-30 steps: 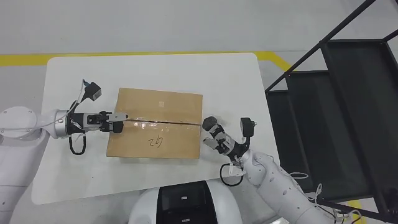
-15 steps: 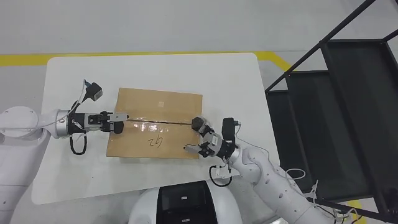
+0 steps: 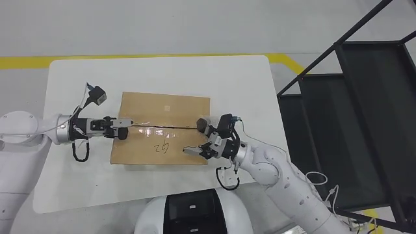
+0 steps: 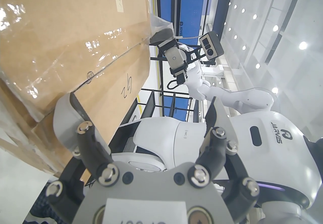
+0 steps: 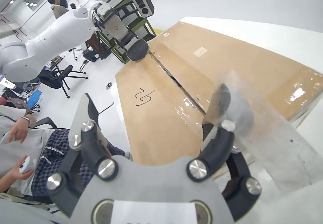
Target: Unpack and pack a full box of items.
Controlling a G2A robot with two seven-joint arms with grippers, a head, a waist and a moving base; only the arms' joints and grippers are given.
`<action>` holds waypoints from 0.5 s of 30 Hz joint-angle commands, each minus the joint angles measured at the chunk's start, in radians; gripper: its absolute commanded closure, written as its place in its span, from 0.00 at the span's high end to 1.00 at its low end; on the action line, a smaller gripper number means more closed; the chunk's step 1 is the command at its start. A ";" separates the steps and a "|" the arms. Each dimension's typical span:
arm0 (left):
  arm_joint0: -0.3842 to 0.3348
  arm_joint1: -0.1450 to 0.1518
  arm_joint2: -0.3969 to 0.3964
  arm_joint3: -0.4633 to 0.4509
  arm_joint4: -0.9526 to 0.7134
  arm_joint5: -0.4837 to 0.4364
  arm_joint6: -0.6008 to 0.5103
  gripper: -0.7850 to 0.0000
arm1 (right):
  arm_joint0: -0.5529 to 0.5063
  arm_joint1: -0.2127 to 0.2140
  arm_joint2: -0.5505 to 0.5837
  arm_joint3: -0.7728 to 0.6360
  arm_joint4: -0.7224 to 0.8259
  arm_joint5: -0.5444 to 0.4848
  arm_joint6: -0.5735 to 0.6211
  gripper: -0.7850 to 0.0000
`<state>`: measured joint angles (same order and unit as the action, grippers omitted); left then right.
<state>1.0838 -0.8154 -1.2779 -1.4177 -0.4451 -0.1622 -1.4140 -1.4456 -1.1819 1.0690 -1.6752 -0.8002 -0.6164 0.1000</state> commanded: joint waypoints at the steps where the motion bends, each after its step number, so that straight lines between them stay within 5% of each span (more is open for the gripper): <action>1: -0.001 0.000 -0.002 0.005 -0.002 -0.003 -0.005 1.00 | 0.009 -0.001 -0.002 -0.010 0.007 0.001 0.005 1.00; 13: 0.003 0.005 -0.021 0.020 -0.016 -0.016 -0.016 1.00 | 0.061 -0.013 -0.056 -0.066 -0.017 0.036 0.035 1.00; 14: 0.004 0.005 -0.023 0.020 -0.016 -0.016 -0.017 1.00 | 0.062 -0.013 -0.058 -0.072 -0.025 0.042 0.040 0.91; 15: 0.005 0.005 -0.023 0.019 -0.016 -0.016 -0.017 1.00 | 0.063 -0.014 -0.059 -0.078 -0.031 0.048 0.044 0.46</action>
<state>1.0876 -0.8102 -1.3006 -1.3980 -0.4611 -0.1782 -1.4304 -1.3832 -1.1954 1.0107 -1.7481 -0.8258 -0.5742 0.1399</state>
